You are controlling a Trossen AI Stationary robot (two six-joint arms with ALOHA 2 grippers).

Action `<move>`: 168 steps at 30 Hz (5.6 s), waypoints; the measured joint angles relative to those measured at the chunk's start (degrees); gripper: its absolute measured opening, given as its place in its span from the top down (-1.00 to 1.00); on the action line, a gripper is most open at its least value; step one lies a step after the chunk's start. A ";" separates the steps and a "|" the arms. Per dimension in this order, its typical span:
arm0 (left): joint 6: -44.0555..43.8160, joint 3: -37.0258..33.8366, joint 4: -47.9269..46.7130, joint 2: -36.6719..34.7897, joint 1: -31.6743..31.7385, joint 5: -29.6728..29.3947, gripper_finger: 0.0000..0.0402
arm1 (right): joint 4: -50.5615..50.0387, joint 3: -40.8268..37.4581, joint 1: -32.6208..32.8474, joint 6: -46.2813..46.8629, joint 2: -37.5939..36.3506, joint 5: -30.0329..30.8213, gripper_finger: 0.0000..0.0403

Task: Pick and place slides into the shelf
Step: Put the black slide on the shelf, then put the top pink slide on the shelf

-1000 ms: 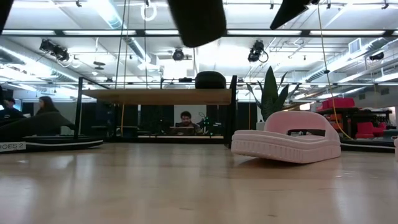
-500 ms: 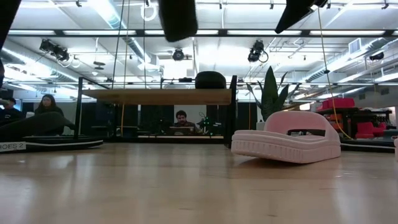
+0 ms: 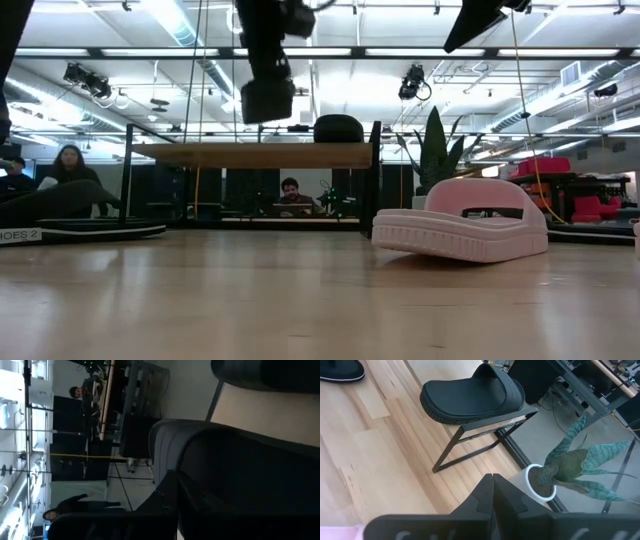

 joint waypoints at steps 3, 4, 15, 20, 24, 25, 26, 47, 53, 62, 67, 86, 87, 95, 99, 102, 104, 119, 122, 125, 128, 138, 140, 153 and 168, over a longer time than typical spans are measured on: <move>6.19 -4.56 9.17 -0.69 2.18 2.07 1.00 | -0.01 0.00 0.44 0.04 0.00 -0.01 0.94; 7.90 -5.89 11.86 -0.85 2.79 3.14 1.00 | -0.01 -0.01 0.45 0.08 0.00 -0.01 0.94; 21.23 -10.69 34.21 -0.87 7.97 15.79 1.00 | -0.01 -0.02 0.40 0.15 0.02 0.01 0.94; 20.51 -10.69 34.40 -0.85 9.66 18.00 0.99 | -0.02 -0.02 0.40 0.13 0.02 0.01 0.94; 18.54 -10.69 33.57 -0.85 9.92 18.72 0.94 | -0.01 -0.02 0.40 0.14 0.02 0.01 0.94; 18.50 -10.69 33.49 -0.85 9.92 19.53 0.92 | -0.03 -0.02 0.40 0.15 0.02 0.01 0.94; 18.51 -10.69 33.42 -0.85 9.89 20.49 0.90 | -0.03 -0.02 0.40 0.15 0.02 0.01 0.94; 16.50 -10.67 31.61 -0.80 4.79 23.05 0.10 | -0.01 -0.02 0.40 1.62 0.02 -2.64 0.94; 19.10 -9.77 31.78 -2.29 -0.70 11.67 -0.03 | -0.03 -0.02 0.44 3.14 0.02 -3.17 0.94; 3.59 -2.08 29.14 -3.64 -14.87 25.68 0.06 | 0.38 -3.06 4.56 9.40 0.02 -10.97 0.94; 1.20 -2.89 28.61 -3.40 -22.18 37.70 0.16 | 3.45 -12.42 12.91 22.19 0.02 -14.13 0.94; -4.60 -7.37 32.17 -2.55 -26.80 37.47 0.10 | 17.28 -25.22 20.35 21.83 0.00 -18.64 0.85; -4.69 -7.37 32.28 -2.57 -26.63 37.47 0.11 | 18.70 -25.22 20.07 19.97 0.00 -18.93 0.83; -4.67 -7.37 32.27 -2.57 -26.49 37.49 0.13 | 22.98 -25.22 18.83 19.25 0.00 -27.26 0.57; -4.65 -7.37 32.27 -2.57 -26.56 37.49 0.11 | 22.37 -25.22 20.76 26.52 0.00 -32.82 0.52; -4.66 -7.37 32.30 -2.41 -26.56 37.51 0.10 | 22.33 -25.22 23.25 33.56 -0.01 -34.44 0.52; -4.65 -7.35 32.51 -1.89 -26.54 37.54 0.11 | 22.37 -25.21 25.36 38.57 -0.02 -36.48 0.52; 0.17 -7.33 36.39 3.01 -25.15 37.59 0.12 | 20.29 -25.18 36.62 57.01 -0.13 -43.87 0.52; 0.27 -7.31 36.91 3.98 -24.53 37.58 0.13 | 16.73 -25.18 35.70 51.89 -0.13 -30.45 0.53; 0.16 -7.37 37.28 4.22 -24.38 37.56 0.14 | 18.05 -25.18 33.38 41.34 -0.13 -12.96 0.52; -0.05 -7.35 40.27 4.18 -24.43 37.52 0.14 | 25.32 -25.18 29.54 21.46 -0.13 -7.68 0.52; 4.64 -7.29 45.04 2.85 -25.03 35.95 0.15 | 48.67 -25.12 13.14 -6.66 8.03 -18.53 0.52; 4.79 -7.30 44.54 1.95 -25.03 34.91 0.15 | 46.52 -25.14 11.39 -7.39 9.95 -19.46 0.52; 4.91 -7.29 44.16 1.05 -24.81 34.47 0.13 | 36.30 -25.16 9.67 -5.88 13.01 -14.66 0.52; 5.87 -7.29 44.39 1.05 -24.81 34.47 0.14 | 22.06 -25.18 5.16 -2.36 13.20 -10.20 0.52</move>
